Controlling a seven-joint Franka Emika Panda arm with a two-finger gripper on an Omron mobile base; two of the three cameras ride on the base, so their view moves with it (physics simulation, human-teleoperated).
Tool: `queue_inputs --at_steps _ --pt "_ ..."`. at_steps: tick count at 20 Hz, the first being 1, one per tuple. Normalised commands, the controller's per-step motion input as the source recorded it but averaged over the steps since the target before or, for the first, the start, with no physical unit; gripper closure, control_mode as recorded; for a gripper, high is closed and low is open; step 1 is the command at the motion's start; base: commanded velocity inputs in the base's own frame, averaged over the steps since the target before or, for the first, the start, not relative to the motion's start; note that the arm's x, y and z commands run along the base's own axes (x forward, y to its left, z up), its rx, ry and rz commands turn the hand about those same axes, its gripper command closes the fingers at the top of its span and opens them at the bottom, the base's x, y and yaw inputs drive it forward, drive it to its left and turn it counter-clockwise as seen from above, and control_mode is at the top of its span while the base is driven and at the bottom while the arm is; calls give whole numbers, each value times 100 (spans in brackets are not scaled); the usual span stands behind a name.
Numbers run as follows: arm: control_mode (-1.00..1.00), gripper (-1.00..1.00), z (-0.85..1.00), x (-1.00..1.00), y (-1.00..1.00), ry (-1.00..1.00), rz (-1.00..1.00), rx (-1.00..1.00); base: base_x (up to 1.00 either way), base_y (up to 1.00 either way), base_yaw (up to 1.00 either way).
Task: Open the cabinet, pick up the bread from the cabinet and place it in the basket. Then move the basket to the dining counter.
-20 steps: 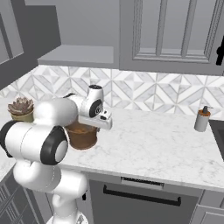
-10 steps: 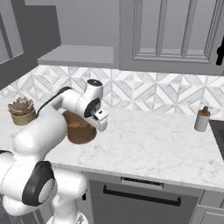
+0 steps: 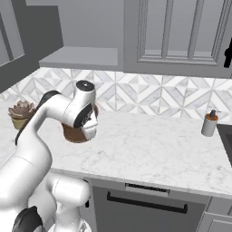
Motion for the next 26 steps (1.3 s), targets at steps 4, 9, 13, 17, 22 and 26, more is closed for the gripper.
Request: queue_inputs --at_steps 4,9,13,17,22,26 --pt "-100 100 28 -24 29 16 -26 1 0 0 0" --pt "-100 100 20 -38 7 17 -20 0 0 0 0" --pt "-100 100 9 -69 -1 1 -10 4 0 0 0" --pt "-100 100 0 -63 -16 -2 1 2 0 0 0" --pt "-100 100 0 -53 -11 -12 10 0 0 0 0" --pt "-100 100 0 -8 -1 -19 8 -1 0 0 0"
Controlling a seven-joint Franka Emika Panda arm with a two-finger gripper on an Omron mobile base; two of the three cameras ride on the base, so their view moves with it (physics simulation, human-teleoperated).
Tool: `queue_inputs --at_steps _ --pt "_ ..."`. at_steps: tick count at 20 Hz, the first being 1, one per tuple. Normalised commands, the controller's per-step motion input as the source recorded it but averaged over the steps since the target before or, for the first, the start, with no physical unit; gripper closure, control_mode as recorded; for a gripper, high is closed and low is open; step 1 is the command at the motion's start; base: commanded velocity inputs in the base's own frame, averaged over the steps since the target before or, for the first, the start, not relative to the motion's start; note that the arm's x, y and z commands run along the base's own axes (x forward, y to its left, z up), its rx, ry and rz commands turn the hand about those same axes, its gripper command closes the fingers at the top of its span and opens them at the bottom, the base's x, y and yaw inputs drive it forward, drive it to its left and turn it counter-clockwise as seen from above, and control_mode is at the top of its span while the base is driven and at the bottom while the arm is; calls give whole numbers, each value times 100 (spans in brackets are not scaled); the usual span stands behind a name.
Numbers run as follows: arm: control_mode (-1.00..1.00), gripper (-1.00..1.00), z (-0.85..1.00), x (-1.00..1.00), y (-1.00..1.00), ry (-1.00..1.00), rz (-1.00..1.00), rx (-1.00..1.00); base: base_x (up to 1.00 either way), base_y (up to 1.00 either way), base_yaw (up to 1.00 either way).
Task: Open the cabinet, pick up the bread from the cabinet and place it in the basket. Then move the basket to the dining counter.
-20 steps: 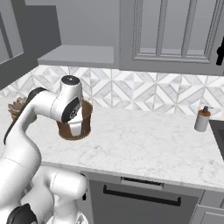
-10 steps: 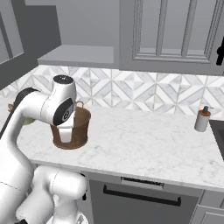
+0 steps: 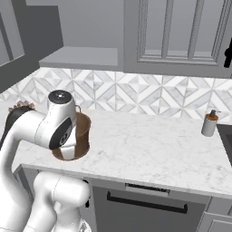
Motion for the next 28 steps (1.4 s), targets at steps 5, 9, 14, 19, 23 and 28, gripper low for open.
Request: queue_inputs --at_steps 5,9,14,19,23,28 --pt "-100 100 0 0 0 -4 0 -1 0 0 0" --pt "-100 100 0 0 0 0 0 0 0 0 0" --pt "-100 100 0 -2 -4 0 0 0 0 0 0" --pt "100 100 0 -4 -5 0 -1 0 -52 -67 -24" --pt "100 100 0 0 0 0 0 0 -51 -89 -47" --pt "100 100 0 0 0 0 0 0 -11 -79 -66"
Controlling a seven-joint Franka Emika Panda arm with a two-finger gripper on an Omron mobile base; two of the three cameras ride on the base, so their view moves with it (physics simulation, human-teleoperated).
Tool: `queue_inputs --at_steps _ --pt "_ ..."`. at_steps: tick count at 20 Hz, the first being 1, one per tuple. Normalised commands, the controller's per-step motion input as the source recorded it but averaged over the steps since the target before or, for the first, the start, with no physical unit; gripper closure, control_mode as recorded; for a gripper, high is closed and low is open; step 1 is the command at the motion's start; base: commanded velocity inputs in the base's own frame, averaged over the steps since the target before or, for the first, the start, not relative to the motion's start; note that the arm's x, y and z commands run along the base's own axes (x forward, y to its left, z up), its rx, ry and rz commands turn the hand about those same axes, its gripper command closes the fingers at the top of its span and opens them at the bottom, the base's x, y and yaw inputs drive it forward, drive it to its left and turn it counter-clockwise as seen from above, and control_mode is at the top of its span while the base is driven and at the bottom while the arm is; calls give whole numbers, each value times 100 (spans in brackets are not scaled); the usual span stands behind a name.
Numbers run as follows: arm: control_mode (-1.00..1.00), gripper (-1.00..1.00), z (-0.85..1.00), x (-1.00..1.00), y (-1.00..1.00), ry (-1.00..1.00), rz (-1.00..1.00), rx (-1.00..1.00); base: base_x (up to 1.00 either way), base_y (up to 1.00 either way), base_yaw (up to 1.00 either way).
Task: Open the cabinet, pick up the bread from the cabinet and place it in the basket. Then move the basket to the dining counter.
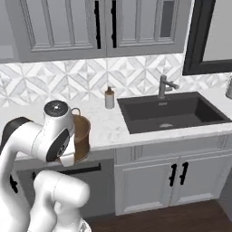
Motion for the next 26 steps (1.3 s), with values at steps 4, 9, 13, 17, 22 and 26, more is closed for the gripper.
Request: queue_inputs --at_steps 4,9,13,17,22,26 --pt "100 100 0 0 0 0 0 0 1 -63 -82" --pt "100 100 0 0 0 0 0 0 1 -60 -83" --pt "100 100 0 0 0 0 0 0 1 -59 -84" --pt "100 100 0 0 0 0 0 0 3 -68 -82" --pt "100 100 0 0 0 0 0 0 17 -72 -77" --pt "100 100 0 0 0 0 0 0 62 -71 -53"
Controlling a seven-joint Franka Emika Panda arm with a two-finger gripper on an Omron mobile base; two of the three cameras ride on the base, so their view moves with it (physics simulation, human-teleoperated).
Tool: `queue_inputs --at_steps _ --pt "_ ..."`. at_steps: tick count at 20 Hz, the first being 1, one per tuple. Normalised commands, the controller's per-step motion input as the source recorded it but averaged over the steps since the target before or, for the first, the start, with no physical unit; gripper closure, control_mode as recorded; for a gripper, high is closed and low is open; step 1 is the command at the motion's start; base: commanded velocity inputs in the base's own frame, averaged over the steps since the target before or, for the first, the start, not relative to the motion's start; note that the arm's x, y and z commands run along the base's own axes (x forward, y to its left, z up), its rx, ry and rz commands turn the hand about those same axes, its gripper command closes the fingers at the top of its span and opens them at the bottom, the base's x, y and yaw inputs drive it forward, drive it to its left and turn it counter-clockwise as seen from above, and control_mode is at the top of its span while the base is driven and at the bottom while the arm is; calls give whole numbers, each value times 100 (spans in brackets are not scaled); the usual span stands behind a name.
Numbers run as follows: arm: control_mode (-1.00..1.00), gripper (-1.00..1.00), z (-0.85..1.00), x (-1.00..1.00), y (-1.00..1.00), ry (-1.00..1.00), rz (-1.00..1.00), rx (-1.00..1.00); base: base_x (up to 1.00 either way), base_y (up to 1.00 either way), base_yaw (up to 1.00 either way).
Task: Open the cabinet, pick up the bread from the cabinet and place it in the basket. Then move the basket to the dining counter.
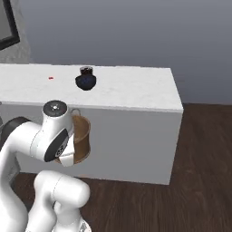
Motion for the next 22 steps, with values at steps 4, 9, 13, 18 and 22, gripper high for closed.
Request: queue_inputs --at_steps 4,9,13,18,22 --pt "100 100 0 0 0 0 0 0 88 -75 -11" --pt "100 100 0 0 0 0 0 0 100 -51 7" --pt "100 100 0 0 0 0 0 0 90 -19 13" --pt "100 100 0 0 0 0 0 0 93 0 15" --pt "100 100 0 0 0 0 0 0 95 0 16"
